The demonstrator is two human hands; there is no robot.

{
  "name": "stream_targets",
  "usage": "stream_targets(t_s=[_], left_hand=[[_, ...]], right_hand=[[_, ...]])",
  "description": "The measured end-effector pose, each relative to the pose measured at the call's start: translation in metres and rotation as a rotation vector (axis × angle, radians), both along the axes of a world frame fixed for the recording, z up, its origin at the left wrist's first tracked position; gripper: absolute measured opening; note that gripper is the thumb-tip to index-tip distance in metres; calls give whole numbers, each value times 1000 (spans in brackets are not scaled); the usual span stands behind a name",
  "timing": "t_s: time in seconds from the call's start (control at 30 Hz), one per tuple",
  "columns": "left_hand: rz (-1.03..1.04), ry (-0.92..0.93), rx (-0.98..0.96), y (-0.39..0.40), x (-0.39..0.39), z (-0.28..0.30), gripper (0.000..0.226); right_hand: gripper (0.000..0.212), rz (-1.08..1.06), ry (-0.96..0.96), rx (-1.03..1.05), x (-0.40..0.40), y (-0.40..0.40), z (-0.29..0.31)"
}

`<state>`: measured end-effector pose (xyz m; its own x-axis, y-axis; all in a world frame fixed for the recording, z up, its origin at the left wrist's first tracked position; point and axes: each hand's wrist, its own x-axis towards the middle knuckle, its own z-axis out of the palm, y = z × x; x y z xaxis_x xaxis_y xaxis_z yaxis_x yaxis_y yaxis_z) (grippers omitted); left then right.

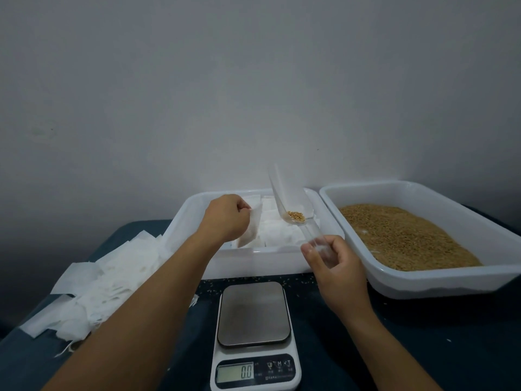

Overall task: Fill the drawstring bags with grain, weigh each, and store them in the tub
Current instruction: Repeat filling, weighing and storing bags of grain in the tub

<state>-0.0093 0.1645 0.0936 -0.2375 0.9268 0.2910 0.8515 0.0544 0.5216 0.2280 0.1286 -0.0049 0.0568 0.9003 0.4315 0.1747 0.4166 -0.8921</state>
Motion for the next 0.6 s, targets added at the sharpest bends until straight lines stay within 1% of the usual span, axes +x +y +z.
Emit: stream_targets(t_s=[0.13, 0.3, 0.37, 0.47, 0.53, 0.6], left_hand=[[5, -25, -67, -5, -2, -10, 25], [-30, -167, -95, -2, -4, -16, 28], [-18, -122, -136, 4, -6, -21, 32], [8, 22, -260, 15, -6, -32, 35], [30, 48, -285, 21, -5, -39, 27], [35, 36, -263, 25, -8, -43, 11]], right_hand=[[24, -2, -12, -3, 0, 0, 0], [24, -8, -21, -15, 0, 0, 1], [24, -7, -28, -20, 0, 0, 0], [26, -10, -41, -29, 0, 1, 0], [25, -10, -59, -37, 0, 1, 0], [21, -15, -90, -42, 2, 1, 1]])
